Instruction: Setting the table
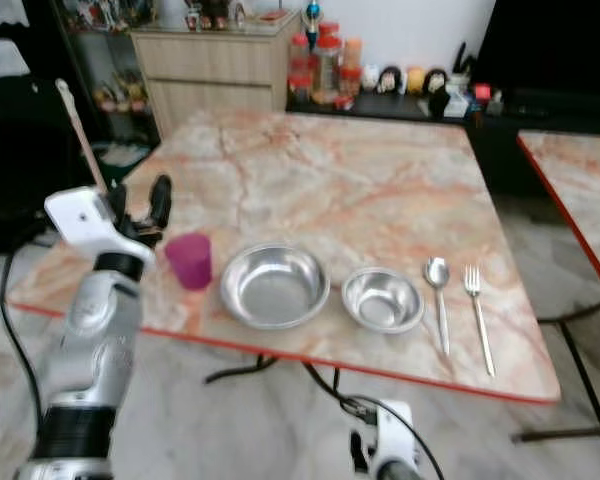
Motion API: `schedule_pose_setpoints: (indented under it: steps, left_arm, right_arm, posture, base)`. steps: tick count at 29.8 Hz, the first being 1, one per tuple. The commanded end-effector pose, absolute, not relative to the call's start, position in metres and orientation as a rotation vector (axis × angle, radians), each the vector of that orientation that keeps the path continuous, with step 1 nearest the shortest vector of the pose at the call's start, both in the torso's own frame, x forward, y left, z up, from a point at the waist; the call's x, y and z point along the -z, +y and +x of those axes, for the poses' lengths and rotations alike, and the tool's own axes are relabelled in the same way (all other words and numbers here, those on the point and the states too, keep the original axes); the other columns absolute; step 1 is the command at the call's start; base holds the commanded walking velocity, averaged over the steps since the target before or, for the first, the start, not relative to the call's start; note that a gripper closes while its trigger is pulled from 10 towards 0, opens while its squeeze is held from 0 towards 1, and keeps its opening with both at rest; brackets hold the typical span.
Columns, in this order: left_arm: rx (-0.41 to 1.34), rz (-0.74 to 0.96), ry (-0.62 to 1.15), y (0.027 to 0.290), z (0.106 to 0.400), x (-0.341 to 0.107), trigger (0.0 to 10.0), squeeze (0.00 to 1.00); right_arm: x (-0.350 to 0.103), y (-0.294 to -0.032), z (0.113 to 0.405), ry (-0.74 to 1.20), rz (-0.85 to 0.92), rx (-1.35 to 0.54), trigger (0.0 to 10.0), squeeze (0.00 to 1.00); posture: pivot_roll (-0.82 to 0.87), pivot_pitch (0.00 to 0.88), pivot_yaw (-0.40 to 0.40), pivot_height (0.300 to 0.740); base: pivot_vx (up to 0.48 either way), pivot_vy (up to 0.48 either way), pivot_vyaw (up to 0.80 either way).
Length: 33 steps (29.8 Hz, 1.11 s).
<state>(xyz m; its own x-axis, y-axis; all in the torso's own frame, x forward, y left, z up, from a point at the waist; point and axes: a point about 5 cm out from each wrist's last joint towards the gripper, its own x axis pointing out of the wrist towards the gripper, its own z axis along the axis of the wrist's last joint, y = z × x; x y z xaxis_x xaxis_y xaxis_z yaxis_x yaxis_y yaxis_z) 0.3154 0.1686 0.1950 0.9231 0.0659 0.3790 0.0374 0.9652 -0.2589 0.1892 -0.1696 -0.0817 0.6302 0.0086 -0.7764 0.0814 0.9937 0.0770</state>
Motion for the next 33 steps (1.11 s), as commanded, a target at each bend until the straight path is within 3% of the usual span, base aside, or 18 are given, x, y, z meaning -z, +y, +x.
schedule_pose_setpoints:
  steps: [1, 18, 33]
  left_arm:
    - [0.040, -0.279, -0.411, 0.1521, 0.3170, -0.1994, 10.0, 0.00]
    - [0.026, -0.302, -0.416, 0.1591, 0.3132, -0.1986, 10.0, 0.00]
    - [0.029, -0.297, -0.422, 0.1595, 0.3134, -0.2033, 10.0, 0.00]
  right_arm:
    - [0.0818, -0.1819, 0.1865, 0.893, 0.089, 0.070, 10.0, 0.00]
    - [0.0812, -0.1814, 0.1866, 0.873, 0.115, 0.062, 10.0, 0.00]
    - [0.0817, -0.1815, 0.1852, 0.871, 0.115, 0.056, 10.0, 0.00]
  posture:
    - [0.17, 0.000, 0.007, 0.676]
    - [0.17, 0.000, 0.006, 0.676]
    - [0.17, 0.000, 0.010, 0.740]
  base:
    - [0.416, 0.000, 0.00]
    - [0.046, 0.000, 0.00]
    - [0.000, 0.000, 0.00]
